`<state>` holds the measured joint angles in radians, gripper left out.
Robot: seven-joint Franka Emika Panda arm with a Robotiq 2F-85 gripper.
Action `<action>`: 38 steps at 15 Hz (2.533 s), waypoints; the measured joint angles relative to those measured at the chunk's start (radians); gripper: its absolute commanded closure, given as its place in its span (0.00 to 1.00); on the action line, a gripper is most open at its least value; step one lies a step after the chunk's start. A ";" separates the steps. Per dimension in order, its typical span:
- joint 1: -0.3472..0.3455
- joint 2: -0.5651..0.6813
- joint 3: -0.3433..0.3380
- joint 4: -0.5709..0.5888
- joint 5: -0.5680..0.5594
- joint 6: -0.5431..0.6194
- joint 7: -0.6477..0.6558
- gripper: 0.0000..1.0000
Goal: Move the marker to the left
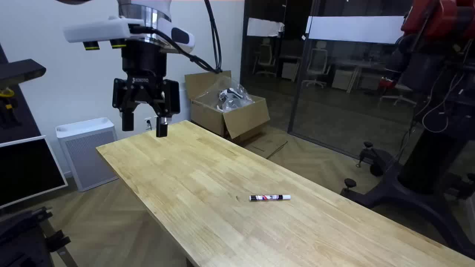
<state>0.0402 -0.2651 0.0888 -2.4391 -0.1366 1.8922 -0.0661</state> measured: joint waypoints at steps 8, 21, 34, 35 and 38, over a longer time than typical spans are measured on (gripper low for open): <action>0.000 0.000 0.000 0.000 0.000 0.002 0.000 0.00; -0.058 0.004 -0.025 -0.028 -0.073 0.277 0.162 0.00; -0.131 0.261 -0.135 0.074 0.158 0.650 0.225 0.00; -0.131 0.260 -0.135 0.075 0.158 0.650 0.226 0.00; -0.131 0.269 -0.140 0.079 0.161 0.650 0.230 0.00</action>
<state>-0.0912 0.0040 -0.0508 -2.3599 0.0248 2.5420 0.1636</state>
